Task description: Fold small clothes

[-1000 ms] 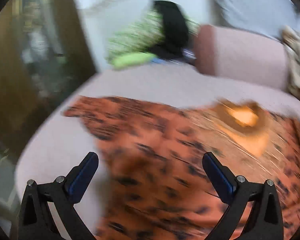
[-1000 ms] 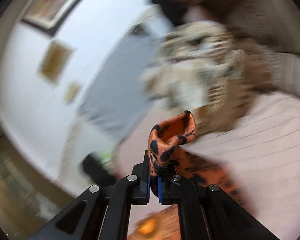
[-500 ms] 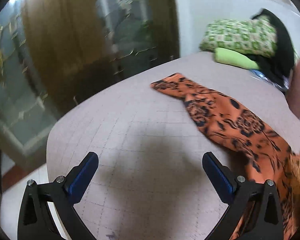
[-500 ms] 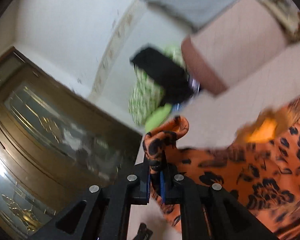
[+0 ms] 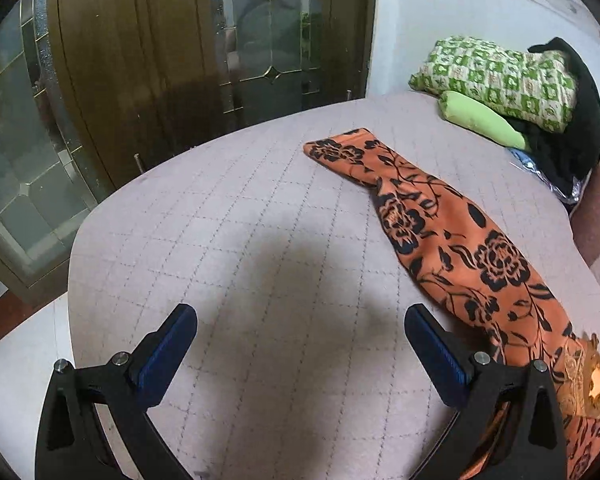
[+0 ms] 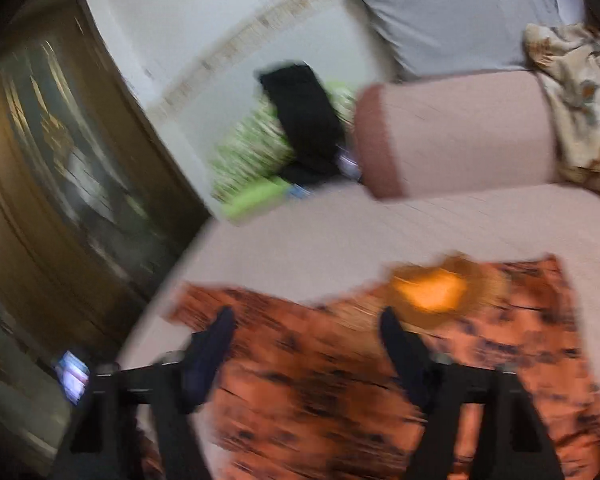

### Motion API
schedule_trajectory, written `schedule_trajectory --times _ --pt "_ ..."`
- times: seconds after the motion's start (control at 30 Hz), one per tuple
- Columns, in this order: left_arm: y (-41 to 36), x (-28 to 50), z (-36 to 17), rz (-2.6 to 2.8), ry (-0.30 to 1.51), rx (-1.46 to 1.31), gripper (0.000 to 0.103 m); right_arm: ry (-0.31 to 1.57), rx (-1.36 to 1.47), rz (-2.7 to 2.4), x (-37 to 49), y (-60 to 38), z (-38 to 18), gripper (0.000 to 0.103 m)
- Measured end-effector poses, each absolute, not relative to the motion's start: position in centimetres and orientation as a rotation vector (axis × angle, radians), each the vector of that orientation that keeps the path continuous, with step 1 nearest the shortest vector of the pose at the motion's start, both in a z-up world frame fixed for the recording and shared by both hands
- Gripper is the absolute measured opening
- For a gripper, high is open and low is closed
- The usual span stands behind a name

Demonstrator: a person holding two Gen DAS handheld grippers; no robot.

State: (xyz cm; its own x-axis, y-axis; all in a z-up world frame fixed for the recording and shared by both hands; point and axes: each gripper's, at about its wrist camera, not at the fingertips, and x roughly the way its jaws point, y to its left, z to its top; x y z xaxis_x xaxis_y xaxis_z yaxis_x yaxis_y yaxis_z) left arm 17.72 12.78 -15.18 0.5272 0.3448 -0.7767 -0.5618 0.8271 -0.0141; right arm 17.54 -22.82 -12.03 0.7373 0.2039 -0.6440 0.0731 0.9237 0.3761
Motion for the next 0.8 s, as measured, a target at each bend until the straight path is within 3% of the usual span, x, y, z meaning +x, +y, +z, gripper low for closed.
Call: schedule_trajectory --times 0.1,0.17,0.2,0.23,0.3,0.43,0.6,0.63,0.67,0.7,0.8 --pt "13.3 18.0 -15.7 0.548 0.878 -0.313 0.103 0.849 0.402 -0.031 17.3 -28.0 -15.9 0.054" --pt "13.1 18.0 -16.0 0.541 0.886 -0.325 0.103 0.810 0.410 -0.153 16.0 -32.6 -17.2 0.055" --pt "12.6 18.1 -16.0 0.523 0.887 -0.320 0.103 0.758 0.448 -0.221 15.1 -35.2 -17.6 0.057" --pt "12.3 18.2 -16.0 0.514 0.885 -0.309 0.103 0.730 0.481 -0.283 14.6 -37.3 -17.9 0.067" --pt "11.0 18.5 -15.6 0.495 0.867 -0.261 0.103 0.711 0.536 -0.323 14.9 -40.5 -18.0 0.073" --pt "8.0 18.8 -14.4 0.407 0.822 -0.262 0.103 0.710 0.469 -0.304 17.3 -40.6 -18.3 0.084" --pt "3.0 19.2 -13.3 0.285 0.767 -0.113 0.103 0.860 0.287 -0.314 22.2 -38.0 -22.5 0.084" --pt "2.5 19.1 -13.2 0.291 0.755 -0.072 0.103 0.896 0.252 -0.320 23.1 -37.8 -23.6 0.080" --pt "2.1 19.2 -13.3 0.304 0.747 -0.034 0.103 0.910 0.250 -0.309 23.5 -37.7 -24.3 0.068" --pt "2.0 19.5 -13.5 0.321 0.748 -0.010 0.103 0.932 0.260 -0.288 23.9 -38.0 -25.1 0.025" --pt "3.2 20.1 -13.9 0.364 0.776 -0.050 0.103 0.861 0.327 -0.311 22.9 -39.7 -24.5 0.012"
